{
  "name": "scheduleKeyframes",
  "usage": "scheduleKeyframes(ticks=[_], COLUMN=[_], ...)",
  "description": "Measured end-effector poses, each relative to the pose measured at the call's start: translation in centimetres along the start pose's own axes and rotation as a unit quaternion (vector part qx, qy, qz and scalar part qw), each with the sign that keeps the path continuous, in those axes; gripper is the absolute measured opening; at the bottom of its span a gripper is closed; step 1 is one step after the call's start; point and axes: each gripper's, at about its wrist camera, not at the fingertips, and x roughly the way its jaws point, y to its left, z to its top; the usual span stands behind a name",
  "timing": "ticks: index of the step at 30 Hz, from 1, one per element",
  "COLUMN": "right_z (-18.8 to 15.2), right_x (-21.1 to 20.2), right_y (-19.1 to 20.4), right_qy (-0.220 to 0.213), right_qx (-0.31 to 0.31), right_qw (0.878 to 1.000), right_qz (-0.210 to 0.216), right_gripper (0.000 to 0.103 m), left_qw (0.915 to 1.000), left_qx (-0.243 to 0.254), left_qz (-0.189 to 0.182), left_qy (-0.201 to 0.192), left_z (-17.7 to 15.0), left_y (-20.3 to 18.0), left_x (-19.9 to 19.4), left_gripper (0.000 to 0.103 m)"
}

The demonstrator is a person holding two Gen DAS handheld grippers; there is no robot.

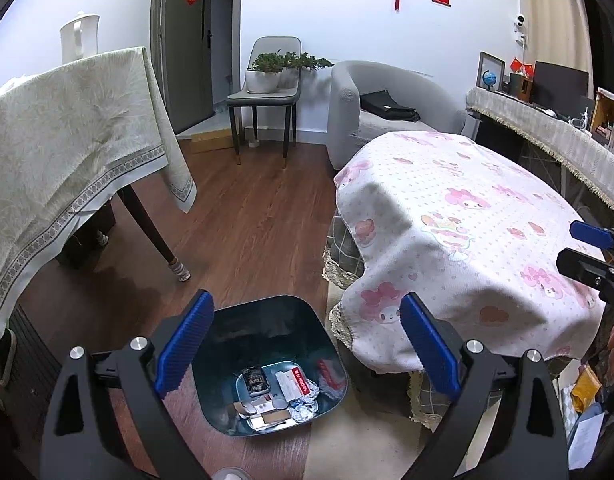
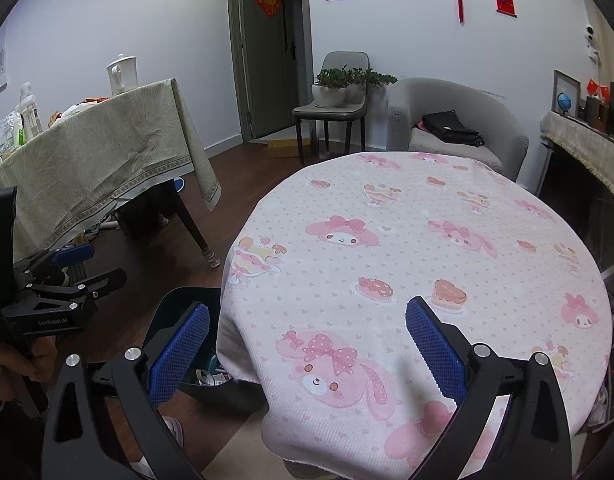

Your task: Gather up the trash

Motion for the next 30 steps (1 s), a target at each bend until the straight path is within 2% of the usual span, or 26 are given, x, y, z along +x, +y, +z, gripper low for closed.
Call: scheduleKeyframes(ticks=[30], right_z=[-0.24], right_x=[0.17], right_y=[-0.17], right_qy=[0.002], right_qx=[0.005], right_qw=[1.0], right_qz=[0.003], right_gripper=[0.1], left_qw=[1.0], left_qx=[0.002], left_qz=[0.008], left_qy=[-0.002], left_z=[-0.07], left_y=[-0.07], left_x=[-0.08], left_gripper=[0.096])
